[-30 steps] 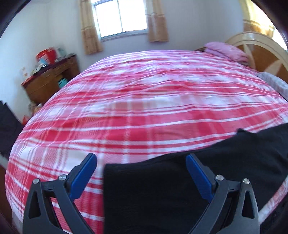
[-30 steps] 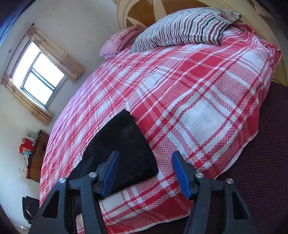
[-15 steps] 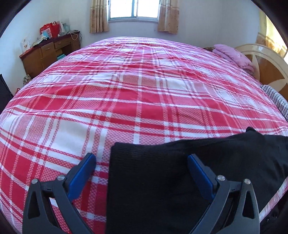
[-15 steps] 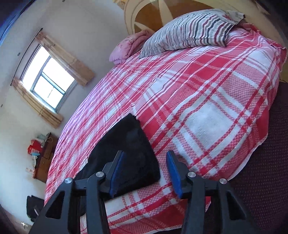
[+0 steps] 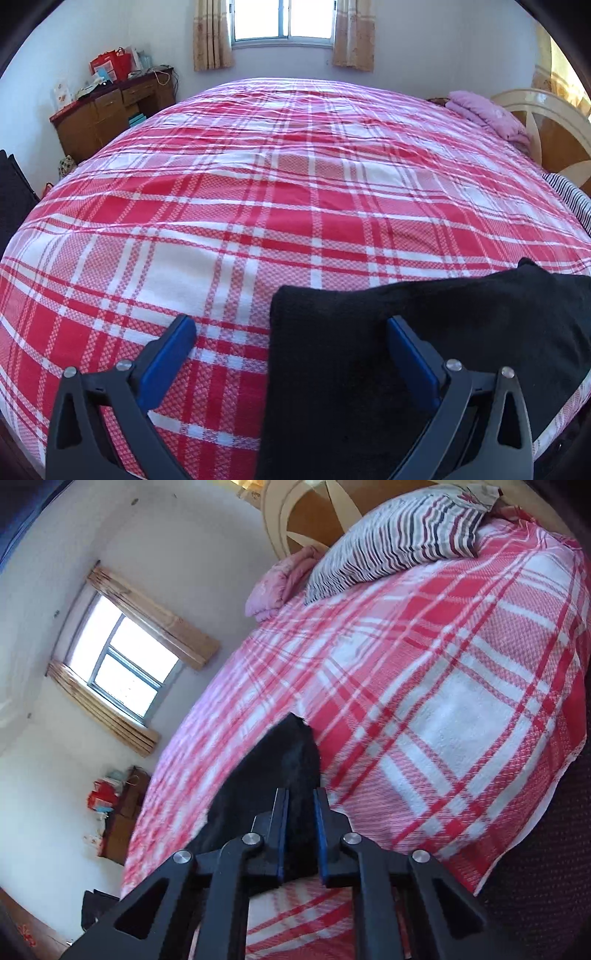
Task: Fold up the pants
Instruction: 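Close the right gripper on the pants end and lift it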
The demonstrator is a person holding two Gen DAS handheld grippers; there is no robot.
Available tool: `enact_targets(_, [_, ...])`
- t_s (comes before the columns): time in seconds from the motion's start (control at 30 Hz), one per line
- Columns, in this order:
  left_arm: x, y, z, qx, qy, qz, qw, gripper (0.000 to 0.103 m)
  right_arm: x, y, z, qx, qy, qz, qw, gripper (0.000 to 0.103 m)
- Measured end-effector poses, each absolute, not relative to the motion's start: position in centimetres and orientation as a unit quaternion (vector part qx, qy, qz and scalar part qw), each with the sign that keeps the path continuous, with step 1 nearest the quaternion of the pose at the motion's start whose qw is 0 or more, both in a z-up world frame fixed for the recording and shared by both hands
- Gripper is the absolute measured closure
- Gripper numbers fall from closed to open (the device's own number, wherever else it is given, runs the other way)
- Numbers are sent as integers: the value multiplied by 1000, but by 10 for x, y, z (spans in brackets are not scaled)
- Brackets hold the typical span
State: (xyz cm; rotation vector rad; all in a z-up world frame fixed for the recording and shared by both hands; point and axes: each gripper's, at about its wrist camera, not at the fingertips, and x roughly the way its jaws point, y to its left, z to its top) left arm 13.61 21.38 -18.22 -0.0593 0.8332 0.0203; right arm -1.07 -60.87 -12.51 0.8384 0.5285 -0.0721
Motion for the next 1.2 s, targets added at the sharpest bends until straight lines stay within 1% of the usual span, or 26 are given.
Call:
enact_targets(0.13, [136, 221, -184, -45, 403, -6, 914, 0, -11, -589, -99, 376, 232, -12, 897, 91])
enact_targets(0.23, [135, 219, -184, -33, 402, -12, 915, 0, -8, -561, -77, 335, 227, -2, 914, 91])
enact_targets(0.4, [132, 220, -185, -32, 397, -17, 917, 0, 2, -509, -48, 276, 227, 33, 933, 91])
enact_targets(0.53, [132, 218, -185, -28, 394, -15, 918, 0, 14, -472, -36, 242, 240, 58, 938, 91])
enact_targets(0.7, [129, 218, -186, -27, 393, -14, 919, 0, 27, -435, -35, 217, 258, 94, 937, 91])
enact_targets(0.97, [130, 214, -186, -12, 392, -4, 920, 0, 43, -391, -48, 206, 291, 140, 924, 91])
enact_targets(1.2, [125, 215, -184, -22, 381, -3, 924, 0, 68, -345, -59, 186, 319, 176, 913, 91])
